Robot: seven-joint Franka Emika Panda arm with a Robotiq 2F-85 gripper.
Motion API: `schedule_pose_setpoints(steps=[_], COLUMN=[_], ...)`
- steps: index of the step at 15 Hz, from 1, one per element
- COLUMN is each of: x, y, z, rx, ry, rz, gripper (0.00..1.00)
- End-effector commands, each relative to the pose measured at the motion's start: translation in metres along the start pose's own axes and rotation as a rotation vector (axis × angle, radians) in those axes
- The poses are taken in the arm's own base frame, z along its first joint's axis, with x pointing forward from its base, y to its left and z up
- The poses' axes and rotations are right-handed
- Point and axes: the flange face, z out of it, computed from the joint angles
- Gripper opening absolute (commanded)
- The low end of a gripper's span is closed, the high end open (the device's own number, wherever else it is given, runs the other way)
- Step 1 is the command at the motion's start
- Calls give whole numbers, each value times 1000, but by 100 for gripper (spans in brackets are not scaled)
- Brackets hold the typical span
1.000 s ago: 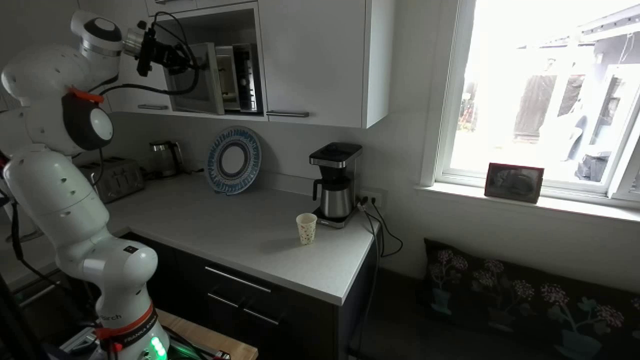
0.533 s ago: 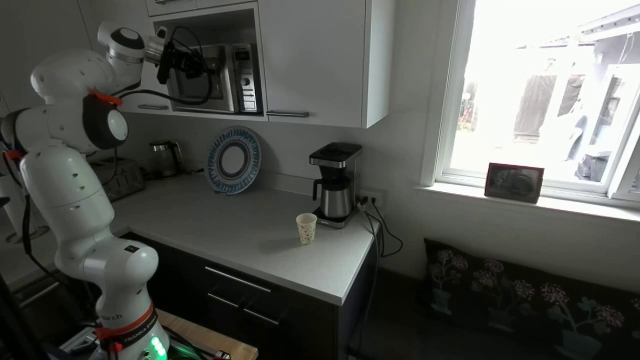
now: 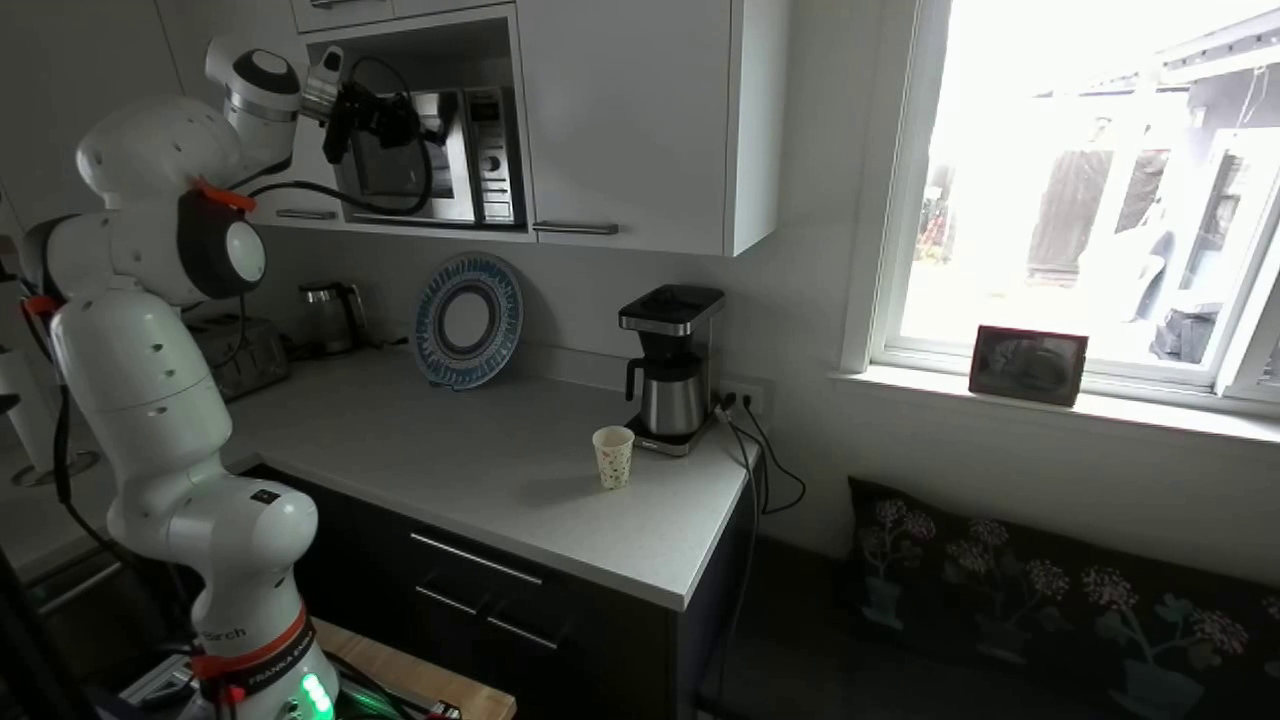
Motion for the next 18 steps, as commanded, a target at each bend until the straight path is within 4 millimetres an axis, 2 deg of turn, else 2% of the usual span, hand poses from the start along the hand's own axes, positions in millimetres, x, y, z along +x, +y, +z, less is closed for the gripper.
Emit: schedule_pose_setpoints(steps=[1,4,7,18], x=[14,12,15,15], y=[-1,1,4,13], z=[26,33,36,52], rx=[-17,-31,-30,-32], ry=[37,46,19,-101], rz=[45,81,219,540], gripper=[0,0,0,0])
